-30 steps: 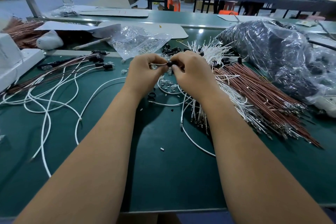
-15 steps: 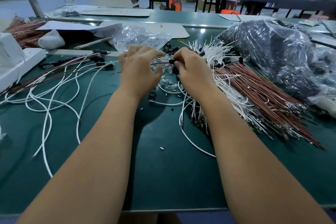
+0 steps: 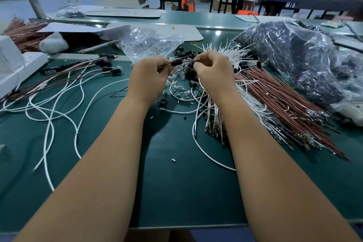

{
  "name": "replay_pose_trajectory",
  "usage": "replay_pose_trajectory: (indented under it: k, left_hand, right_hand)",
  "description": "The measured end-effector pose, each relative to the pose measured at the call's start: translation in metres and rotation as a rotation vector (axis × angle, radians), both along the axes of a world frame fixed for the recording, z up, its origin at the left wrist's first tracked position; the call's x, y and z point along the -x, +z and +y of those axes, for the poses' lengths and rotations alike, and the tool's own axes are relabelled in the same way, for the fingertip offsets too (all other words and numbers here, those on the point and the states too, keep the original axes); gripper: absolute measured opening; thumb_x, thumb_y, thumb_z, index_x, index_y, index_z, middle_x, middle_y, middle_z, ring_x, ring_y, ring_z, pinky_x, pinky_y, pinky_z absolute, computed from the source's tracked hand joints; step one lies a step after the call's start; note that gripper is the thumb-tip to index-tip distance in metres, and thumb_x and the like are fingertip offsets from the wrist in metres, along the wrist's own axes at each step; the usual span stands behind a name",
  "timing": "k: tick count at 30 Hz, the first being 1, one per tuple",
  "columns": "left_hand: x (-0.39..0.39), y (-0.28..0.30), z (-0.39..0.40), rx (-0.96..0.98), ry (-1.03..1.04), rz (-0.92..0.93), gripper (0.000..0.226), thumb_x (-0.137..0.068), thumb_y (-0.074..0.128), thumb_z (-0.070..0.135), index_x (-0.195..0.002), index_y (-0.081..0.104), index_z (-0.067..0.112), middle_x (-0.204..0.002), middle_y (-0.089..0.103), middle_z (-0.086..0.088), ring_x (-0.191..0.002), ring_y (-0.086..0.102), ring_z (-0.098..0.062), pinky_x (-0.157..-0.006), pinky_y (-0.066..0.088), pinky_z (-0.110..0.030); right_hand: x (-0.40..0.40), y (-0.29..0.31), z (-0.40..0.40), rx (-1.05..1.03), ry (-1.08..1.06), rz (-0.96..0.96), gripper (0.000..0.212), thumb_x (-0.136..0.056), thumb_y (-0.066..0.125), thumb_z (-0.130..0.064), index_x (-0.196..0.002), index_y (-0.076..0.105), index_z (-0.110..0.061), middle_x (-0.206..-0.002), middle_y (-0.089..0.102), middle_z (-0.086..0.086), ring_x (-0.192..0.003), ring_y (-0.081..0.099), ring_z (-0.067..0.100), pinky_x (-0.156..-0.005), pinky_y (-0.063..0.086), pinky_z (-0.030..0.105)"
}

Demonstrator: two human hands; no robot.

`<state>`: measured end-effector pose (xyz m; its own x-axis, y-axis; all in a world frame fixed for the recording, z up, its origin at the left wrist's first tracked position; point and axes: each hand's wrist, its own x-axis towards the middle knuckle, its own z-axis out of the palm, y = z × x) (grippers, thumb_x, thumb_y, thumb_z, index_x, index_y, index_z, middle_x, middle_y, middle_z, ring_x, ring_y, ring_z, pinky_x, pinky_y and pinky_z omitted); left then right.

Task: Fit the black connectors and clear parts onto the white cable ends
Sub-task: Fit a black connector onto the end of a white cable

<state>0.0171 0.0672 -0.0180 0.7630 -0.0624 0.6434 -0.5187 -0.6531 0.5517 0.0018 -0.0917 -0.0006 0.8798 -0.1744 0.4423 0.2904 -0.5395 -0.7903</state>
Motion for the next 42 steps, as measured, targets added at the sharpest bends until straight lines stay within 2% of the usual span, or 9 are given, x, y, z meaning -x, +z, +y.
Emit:
replay_pose_trajectory:
  k: [3, 7, 11, 20, 25, 31, 34, 39, 42]
  left_hand:
    - [0.0, 0.0, 0.0, -0.014, 0.01, -0.003, 0.013, -0.089, 0.064, 0.012, -0.094, 0.075, 0.008, -0.072, 0.063, 0.002, -0.064, 0.053, -0.015, -0.055, 0.034, -0.006]
    - [0.0, -0.003, 0.0, -0.009, -0.01, 0.019, 0.013, -0.089, 0.064, 0.013, -0.097, 0.073, 0.011, -0.077, 0.069, 0.0, -0.07, 0.061, -0.014, -0.067, 0.047, -0.023]
    - [-0.001, -0.003, -0.001, 0.04, -0.047, 0.043, 0.012, -0.087, 0.067, 0.012, -0.098, 0.068, 0.01, -0.079, 0.07, 0.003, -0.074, 0.065, -0.009, -0.071, 0.045, -0.006]
    - [0.0, -0.003, -0.009, 0.085, -0.131, 0.133, 0.008, -0.09, 0.063, 0.014, -0.088, 0.067, 0.007, -0.077, 0.071, -0.003, -0.059, 0.058, 0.002, -0.059, 0.041, -0.01]
    - [0.003, -0.003, -0.012, 0.172, -0.205, 0.224, 0.009, -0.092, 0.059, 0.008, -0.089, 0.066, 0.003, -0.076, 0.07, -0.006, -0.042, 0.047, 0.006, -0.048, 0.032, -0.006]
    - [0.002, -0.002, -0.014, 0.3, -0.238, 0.25, 0.009, -0.092, 0.06, 0.008, -0.084, 0.066, 0.009, -0.071, 0.069, 0.003, -0.054, 0.049, -0.009, -0.05, 0.036, -0.012]
    - [0.004, -0.001, -0.015, 0.313, -0.261, 0.236, 0.008, -0.092, 0.059, 0.005, -0.085, 0.064, 0.005, -0.071, 0.067, -0.001, -0.046, 0.045, 0.002, -0.049, 0.033, -0.007]
    - [0.003, -0.003, -0.014, 0.322, -0.224, 0.231, 0.009, -0.093, 0.06, 0.011, -0.085, 0.064, 0.007, -0.071, 0.068, -0.002, -0.048, 0.05, 0.004, -0.051, 0.037, -0.008]
    - [0.001, -0.004, -0.014, 0.285, -0.173, 0.225, 0.013, -0.093, 0.06, 0.018, -0.082, 0.063, 0.013, -0.071, 0.069, 0.001, -0.047, 0.05, 0.003, -0.052, 0.038, -0.011]
  right_hand:
    - [0.0, 0.0, 0.0, -0.061, 0.0, 0.001, 0.017, -0.093, 0.056, -0.019, -0.078, 0.064, -0.017, -0.065, 0.06, -0.006, -0.053, 0.049, 0.001, -0.053, 0.042, 0.017]
    - [-0.002, 0.0, -0.001, -0.064, -0.024, -0.012, 0.013, -0.094, 0.059, -0.019, -0.084, 0.067, -0.015, -0.071, 0.062, -0.005, -0.063, 0.054, 0.008, -0.062, 0.044, 0.021]
    - [-0.004, 0.0, -0.003, -0.103, -0.066, -0.049, 0.006, -0.091, 0.065, -0.016, -0.085, 0.066, -0.016, -0.072, 0.061, -0.009, -0.066, 0.056, 0.004, -0.063, 0.045, 0.011]
    - [-0.005, -0.003, 0.002, -0.059, 0.023, -0.062, 0.009, -0.091, 0.064, -0.011, -0.083, 0.064, -0.017, -0.073, 0.064, -0.002, -0.072, 0.062, 0.017, -0.074, 0.054, 0.034]
    - [-0.006, -0.005, 0.001, -0.066, 0.044, -0.056, 0.013, -0.091, 0.062, -0.01, -0.081, 0.061, -0.018, -0.069, 0.06, -0.003, -0.064, 0.056, 0.013, -0.066, 0.049, 0.028]
    - [-0.005, -0.004, 0.003, -0.075, 0.027, -0.062, 0.009, -0.091, 0.064, -0.013, -0.083, 0.063, -0.017, -0.069, 0.061, -0.006, -0.064, 0.057, 0.01, -0.065, 0.049, 0.024]
    - [-0.005, -0.004, 0.002, -0.073, -0.018, -0.095, 0.008, -0.089, 0.067, -0.016, -0.083, 0.063, -0.018, -0.07, 0.059, -0.011, -0.065, 0.057, 0.004, -0.067, 0.047, 0.019]
    - [-0.003, -0.004, 0.003, -0.05, -0.01, -0.11, 0.008, -0.091, 0.062, -0.014, -0.084, 0.066, -0.017, -0.071, 0.063, -0.006, -0.069, 0.061, 0.011, -0.068, 0.05, 0.024]
    - [0.0, -0.005, 0.006, -0.036, 0.011, -0.127, 0.009, -0.089, 0.063, -0.013, -0.082, 0.067, -0.018, -0.07, 0.063, -0.009, -0.066, 0.061, 0.005, -0.064, 0.048, 0.019]
